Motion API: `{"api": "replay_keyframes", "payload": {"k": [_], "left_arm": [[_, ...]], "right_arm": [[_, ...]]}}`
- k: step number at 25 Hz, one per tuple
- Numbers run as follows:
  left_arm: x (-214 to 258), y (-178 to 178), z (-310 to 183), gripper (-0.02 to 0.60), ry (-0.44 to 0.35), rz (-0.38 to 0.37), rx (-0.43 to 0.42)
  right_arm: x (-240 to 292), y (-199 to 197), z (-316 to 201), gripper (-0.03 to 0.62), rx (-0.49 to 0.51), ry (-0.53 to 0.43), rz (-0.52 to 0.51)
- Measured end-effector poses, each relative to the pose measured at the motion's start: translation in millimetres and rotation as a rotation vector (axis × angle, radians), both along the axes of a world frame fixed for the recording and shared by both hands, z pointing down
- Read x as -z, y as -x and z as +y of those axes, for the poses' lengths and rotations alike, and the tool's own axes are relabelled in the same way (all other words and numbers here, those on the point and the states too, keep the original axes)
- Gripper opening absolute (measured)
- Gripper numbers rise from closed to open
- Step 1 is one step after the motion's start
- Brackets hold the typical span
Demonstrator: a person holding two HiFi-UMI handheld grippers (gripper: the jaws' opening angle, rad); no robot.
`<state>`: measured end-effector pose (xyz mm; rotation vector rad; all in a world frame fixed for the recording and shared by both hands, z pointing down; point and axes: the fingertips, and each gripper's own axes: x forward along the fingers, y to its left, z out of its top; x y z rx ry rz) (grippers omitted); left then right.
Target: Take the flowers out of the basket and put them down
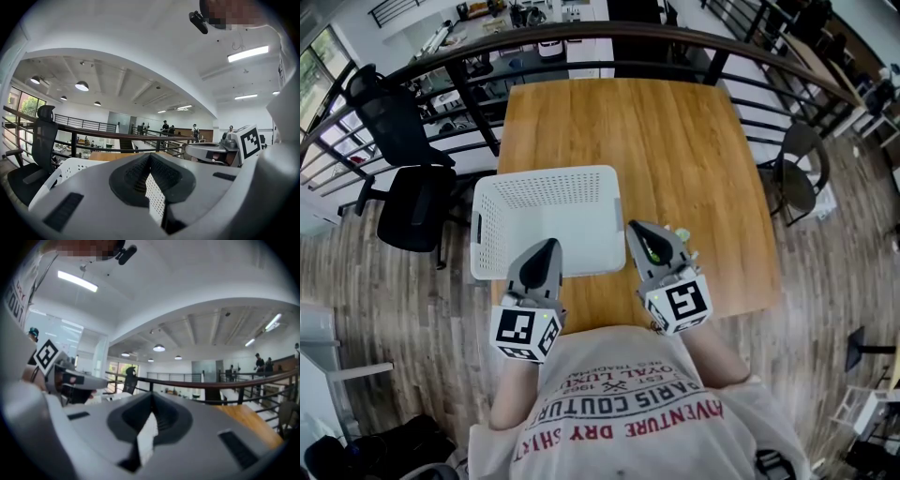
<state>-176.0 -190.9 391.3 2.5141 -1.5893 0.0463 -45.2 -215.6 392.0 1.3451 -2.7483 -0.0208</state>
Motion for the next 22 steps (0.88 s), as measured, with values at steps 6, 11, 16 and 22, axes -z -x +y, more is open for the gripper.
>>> {"api": "replay_keyframes", "payload": {"k": [6,11,16,22], "left_arm": [[-2.1,2.9,0.6,0.026,0.007,0.002,0.010],[-4.1,1.8,-1.1,0.026,0.009,0.001,0.013],[-5.7,2.2,-1.7,0.026,0.009,0.007,0.022],[-6.2,4.6,-5.6,0.026,0.009,0.001,0.035]], "right_arm": [[-3.9,0.2,0.3,0.028,0.000,0.017,-0.001],[-9.5,-4.9,-4.6,0.028,-0.012,0.090,-0.039],[-6.4,-6.7,-3.9,0.028,-0.012,0.074,-0.025],[-7.1,-7.9,-2.8,0.028,-0.017,0.069,-0.011]]}}
